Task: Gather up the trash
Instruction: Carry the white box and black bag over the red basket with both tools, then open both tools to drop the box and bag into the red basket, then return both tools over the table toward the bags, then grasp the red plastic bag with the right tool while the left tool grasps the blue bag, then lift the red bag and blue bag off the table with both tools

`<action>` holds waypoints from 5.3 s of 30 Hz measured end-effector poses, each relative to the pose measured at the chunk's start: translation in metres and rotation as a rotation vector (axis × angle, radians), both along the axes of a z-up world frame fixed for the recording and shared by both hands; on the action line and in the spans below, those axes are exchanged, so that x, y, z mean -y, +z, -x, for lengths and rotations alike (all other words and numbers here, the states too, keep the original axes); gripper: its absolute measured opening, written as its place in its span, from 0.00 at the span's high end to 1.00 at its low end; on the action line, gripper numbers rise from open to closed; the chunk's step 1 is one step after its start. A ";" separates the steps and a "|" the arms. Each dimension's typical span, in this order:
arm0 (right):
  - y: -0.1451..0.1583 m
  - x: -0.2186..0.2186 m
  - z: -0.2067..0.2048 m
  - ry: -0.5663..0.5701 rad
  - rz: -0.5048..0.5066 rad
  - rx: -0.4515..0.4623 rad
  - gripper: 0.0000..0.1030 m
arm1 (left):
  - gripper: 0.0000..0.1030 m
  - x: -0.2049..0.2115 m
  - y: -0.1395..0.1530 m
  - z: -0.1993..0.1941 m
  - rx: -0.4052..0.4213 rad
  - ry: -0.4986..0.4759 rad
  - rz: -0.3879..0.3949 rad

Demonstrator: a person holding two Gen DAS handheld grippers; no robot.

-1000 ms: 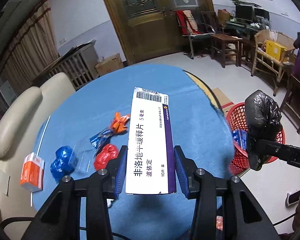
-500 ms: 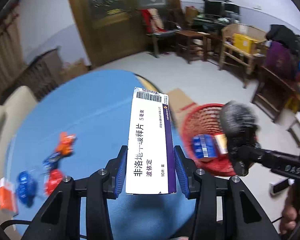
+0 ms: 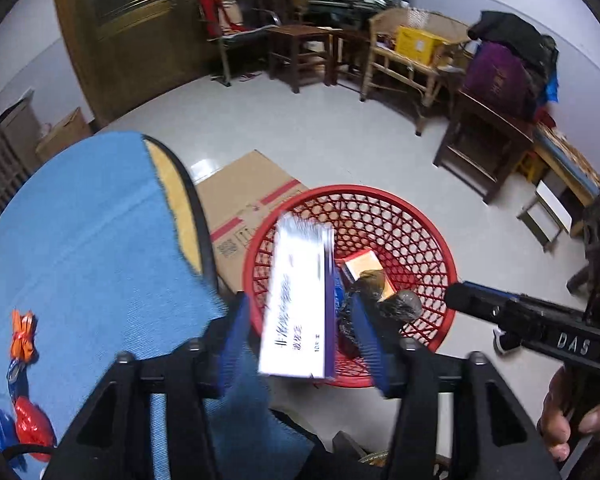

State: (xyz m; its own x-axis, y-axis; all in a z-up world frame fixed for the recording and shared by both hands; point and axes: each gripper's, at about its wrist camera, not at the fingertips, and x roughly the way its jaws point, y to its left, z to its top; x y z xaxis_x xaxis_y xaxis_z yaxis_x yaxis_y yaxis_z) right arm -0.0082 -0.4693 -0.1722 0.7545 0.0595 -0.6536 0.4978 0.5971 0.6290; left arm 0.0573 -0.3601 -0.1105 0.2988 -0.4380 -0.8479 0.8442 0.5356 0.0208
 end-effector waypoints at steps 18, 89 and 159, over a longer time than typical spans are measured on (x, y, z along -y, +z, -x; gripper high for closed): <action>-0.015 0.078 0.037 -0.309 -0.080 -0.014 0.32 | 0.37 -0.130 0.034 -0.011 0.023 0.167 0.087; -0.006 -0.367 -0.333 0.636 0.058 -0.325 0.48 | 0.56 -0.482 -0.037 -0.198 -0.187 0.703 0.264; 0.083 -0.277 -0.116 0.481 0.318 0.021 0.50 | 0.65 -0.422 0.126 0.048 0.258 0.773 0.296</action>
State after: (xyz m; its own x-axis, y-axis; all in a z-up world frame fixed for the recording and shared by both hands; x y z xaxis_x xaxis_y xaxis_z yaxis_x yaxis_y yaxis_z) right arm 0.1076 -0.1921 -0.0895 0.7046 0.2020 -0.6803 0.1127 0.9146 0.3883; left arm 0.0092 0.0622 0.0157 0.7715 -0.2245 -0.5953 0.2289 0.9710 -0.0695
